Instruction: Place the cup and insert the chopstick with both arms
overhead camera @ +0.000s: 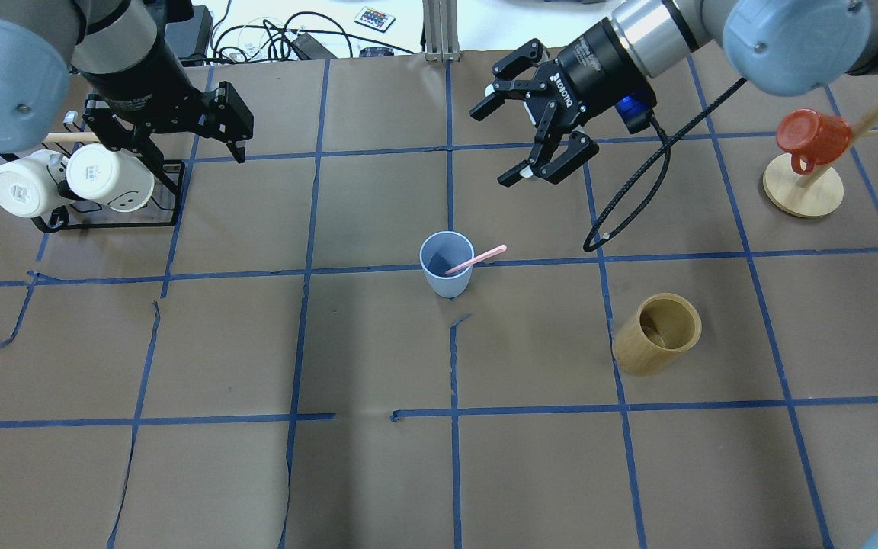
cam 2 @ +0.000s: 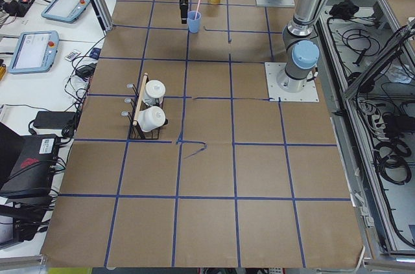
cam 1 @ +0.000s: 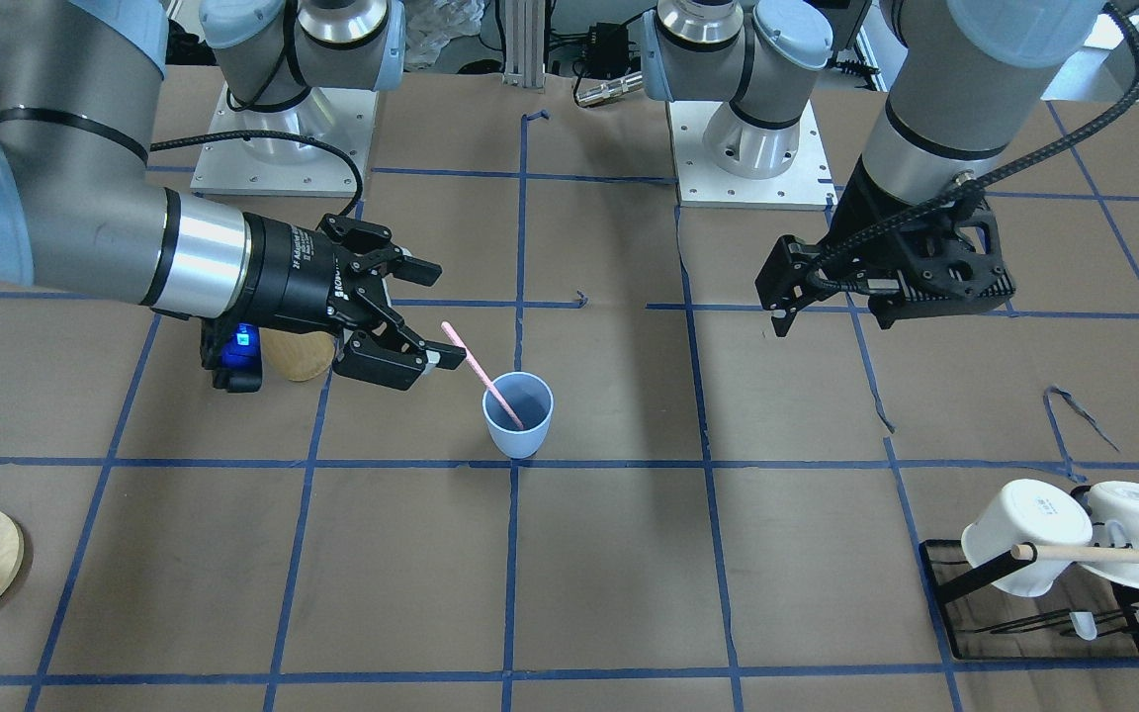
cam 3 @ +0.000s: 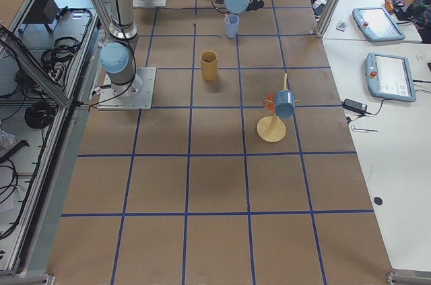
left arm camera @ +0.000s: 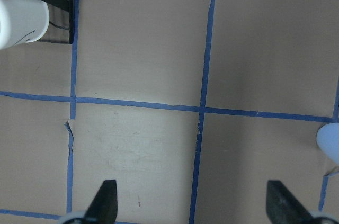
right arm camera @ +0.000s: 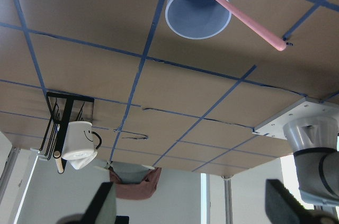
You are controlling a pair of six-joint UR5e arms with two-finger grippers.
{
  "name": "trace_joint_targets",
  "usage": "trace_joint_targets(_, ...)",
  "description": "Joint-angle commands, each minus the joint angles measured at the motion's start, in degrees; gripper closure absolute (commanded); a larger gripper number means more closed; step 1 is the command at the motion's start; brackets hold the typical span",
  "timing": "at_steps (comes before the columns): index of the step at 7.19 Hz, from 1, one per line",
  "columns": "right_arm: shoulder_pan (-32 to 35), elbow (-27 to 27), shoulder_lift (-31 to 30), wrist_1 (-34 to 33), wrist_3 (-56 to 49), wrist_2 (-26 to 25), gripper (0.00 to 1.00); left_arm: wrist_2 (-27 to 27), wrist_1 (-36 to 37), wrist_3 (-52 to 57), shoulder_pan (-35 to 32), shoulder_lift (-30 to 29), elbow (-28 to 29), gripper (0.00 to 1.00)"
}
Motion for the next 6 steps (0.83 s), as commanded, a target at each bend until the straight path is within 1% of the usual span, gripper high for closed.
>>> trace_joint_targets(1, -0.6, -2.3, -2.2, -1.3, -3.1, -11.0, 0.0, 0.0, 0.0, 0.0, 0.0, 0.0, 0.0, 0.0)
trace_joint_targets(2, -0.2, -3.0, -4.6, -1.0, -13.0, -21.1, 0.0, 0.0, 0.0, 0.0, -0.1, 0.2, -0.5, 0.0)
trace_joint_targets(3, -0.3, -2.3, -7.1, 0.1, -26.1, -30.5, 0.0, 0.0, 0.0, 0.0, -0.1, 0.2, -0.5, 0.0)
trace_joint_targets(4, -0.6, -2.5, -7.3, 3.4, -33.0, -34.7, 0.0, -0.1, 0.1, 0.0, -0.1, -0.1, 0.0, 0.0)
trace_joint_targets(5, -0.4, -2.3, -8.0, 3.5, -38.1, -44.3, 0.0, 0.0, 0.0, 0.0, -0.2, 0.2, -0.6, 0.0)
trace_joint_targets(6, -0.5, -2.3, -8.0, 3.3, -44.1, -51.1, 0.0, 0.0, 0.0, 0.0, -0.2, 0.3, -0.6, 0.0)
